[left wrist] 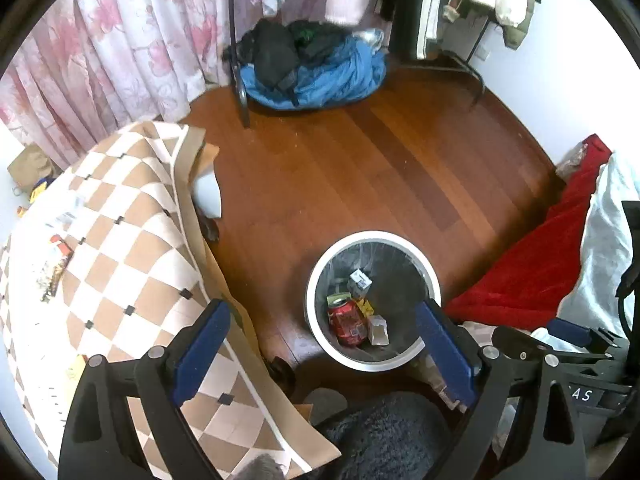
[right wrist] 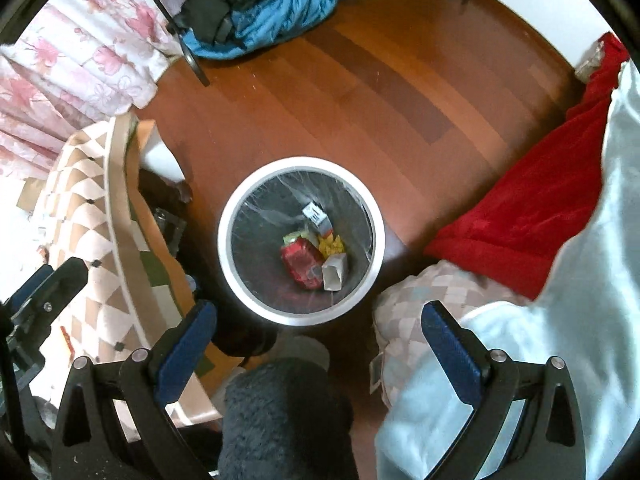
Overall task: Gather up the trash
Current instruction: 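Carry the cola can and white box to the bin and release both, then move both grippers back over the table toward the yellow cigarette pack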
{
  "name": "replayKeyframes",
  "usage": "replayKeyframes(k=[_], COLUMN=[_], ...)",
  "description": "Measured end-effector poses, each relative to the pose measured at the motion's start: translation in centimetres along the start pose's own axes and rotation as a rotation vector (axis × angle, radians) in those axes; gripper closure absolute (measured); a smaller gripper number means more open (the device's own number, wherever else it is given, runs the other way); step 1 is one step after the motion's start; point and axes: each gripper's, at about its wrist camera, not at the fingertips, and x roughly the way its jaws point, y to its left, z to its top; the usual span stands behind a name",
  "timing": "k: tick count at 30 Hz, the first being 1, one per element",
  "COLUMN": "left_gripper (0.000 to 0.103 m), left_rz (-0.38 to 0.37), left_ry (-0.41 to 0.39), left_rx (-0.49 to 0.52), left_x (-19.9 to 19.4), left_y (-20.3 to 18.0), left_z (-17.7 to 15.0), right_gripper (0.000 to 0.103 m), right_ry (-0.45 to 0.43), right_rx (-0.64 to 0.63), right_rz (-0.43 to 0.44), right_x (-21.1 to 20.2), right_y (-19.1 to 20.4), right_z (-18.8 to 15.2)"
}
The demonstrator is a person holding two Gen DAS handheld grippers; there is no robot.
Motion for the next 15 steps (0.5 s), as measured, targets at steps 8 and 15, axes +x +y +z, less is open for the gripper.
replayKeyframes(k=[8,15], left_gripper=[0.008,0.008], left_rz=[0.015,0.063], left_ry=[-0.104,-0.164], left_rx=[-0.01,-0.113], left_x=[-5.6,-8.9], left_y=[1.2,7.5], left_z=[0.1,-0.5], right_gripper=[0.0,0.0], right_ry=[-0.083,-0.173], right_rx=[-0.022,-0.054], right_rz=[0.031,0.116], right_x=[-6.3,-11.2], right_y=[1.3,5.0], right_z=[-1.1,-2.2])
